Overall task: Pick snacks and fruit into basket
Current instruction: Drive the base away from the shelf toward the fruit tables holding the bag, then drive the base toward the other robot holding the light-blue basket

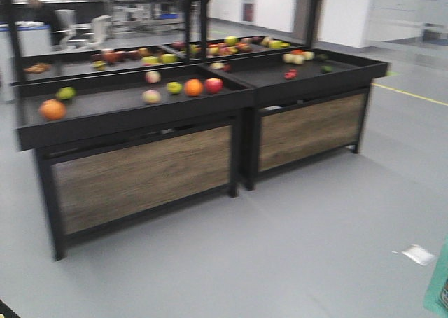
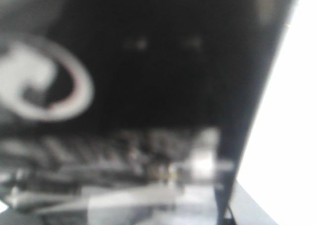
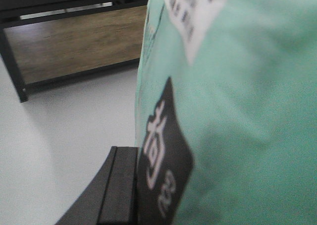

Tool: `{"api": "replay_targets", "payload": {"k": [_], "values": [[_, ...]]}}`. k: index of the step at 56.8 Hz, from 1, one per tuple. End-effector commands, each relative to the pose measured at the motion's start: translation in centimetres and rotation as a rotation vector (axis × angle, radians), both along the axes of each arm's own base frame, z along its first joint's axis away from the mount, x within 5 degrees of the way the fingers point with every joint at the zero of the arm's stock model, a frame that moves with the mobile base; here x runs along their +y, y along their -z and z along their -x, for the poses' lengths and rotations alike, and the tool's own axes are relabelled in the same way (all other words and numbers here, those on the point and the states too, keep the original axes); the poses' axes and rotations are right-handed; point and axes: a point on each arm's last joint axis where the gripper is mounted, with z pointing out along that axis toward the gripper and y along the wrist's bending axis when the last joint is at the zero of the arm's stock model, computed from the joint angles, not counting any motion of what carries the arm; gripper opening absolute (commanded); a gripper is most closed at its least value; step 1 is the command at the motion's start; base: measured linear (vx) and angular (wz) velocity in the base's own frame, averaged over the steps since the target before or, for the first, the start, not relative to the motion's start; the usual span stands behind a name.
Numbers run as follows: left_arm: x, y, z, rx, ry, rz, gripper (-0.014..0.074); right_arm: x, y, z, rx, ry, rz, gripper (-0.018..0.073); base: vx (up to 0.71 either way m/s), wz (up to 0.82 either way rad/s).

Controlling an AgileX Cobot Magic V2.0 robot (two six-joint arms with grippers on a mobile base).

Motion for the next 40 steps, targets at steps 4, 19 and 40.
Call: {"api": "replay_targets", "payload": {"k": [4, 19, 40], "values": [[-0.07, -2.03, -0.1, -0.133, 0.007, 0.023, -0.0003, 0.03, -1.81, -0.21, -0.122, -0.002, -0.001, 0.0, 0.39, -0.77], [-0.07, -2.02, -0.1, -0.132, 0.007, 0.023, -0.0003, 0.03, -1.81, -0.21, -0.122, -0.002, -0.001, 0.0, 0.38, -0.81], [-0.07, -2.03, -0.1, -0.133, 0.007, 0.023, -0.0003, 0.03, -1.81, -0.21, -0.122, -0.002, -0.001, 0.0, 0.38, -0.75]]}}
